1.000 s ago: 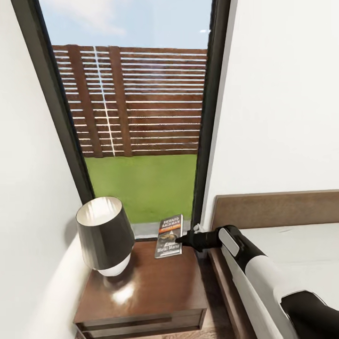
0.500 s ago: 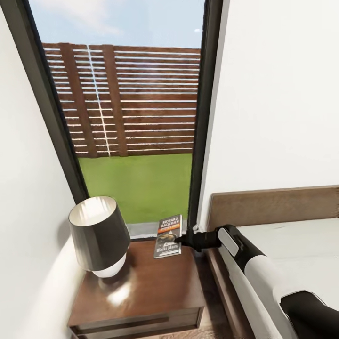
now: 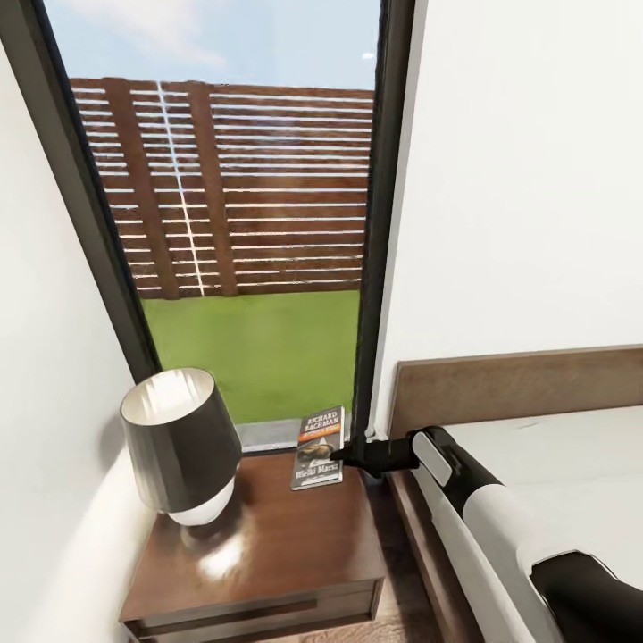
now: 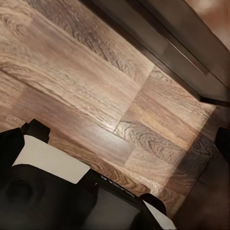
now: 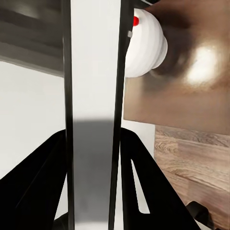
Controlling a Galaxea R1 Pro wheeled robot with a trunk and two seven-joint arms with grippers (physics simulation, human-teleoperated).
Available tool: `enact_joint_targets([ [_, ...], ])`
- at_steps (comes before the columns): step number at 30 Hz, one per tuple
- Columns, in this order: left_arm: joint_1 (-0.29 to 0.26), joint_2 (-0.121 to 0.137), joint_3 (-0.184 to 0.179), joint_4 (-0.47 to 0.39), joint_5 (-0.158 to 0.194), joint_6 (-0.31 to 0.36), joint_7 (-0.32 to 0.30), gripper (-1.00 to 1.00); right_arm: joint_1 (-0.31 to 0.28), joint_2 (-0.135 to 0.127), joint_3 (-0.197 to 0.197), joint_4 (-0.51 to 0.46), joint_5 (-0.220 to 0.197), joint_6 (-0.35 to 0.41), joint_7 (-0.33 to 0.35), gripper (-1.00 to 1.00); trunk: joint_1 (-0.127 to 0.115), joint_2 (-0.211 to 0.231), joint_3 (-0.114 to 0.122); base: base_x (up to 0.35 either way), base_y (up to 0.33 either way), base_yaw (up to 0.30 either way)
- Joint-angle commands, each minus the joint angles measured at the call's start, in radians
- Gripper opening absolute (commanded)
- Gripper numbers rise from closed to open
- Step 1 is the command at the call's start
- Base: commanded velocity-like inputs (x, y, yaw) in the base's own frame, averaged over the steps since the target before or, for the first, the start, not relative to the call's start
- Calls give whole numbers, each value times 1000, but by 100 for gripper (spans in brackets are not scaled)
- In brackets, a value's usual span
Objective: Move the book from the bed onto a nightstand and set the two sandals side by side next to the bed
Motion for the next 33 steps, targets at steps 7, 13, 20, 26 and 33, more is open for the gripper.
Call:
enact_joint_targets([
  [7,14,7,5,-3,19,9,-22,100,-1,0,7,-5,6,-1,29,-100,27,-50,-23,0,0,-27],
  [13,17,8,10,-3,19,10,-27,100,-1,2,23,-3,6,0,46,-100,50,-92,-41,0,0,150],
  [20,17,8,12,-3,20,10,-29,100,-1,2,28,1,7,-1,50,-100,77,-141,-62,0,0,237],
  [26,17,8,12,-3,20,10,-29,100,-1,3,28,2,7,-1,50,-100,100,-183,-81,0,0,131],
  [33,17,8,12,-3,20,10,-29,100,-1,1,26,3,3,1,52,-100,127,-232,-103,0,0,28],
])
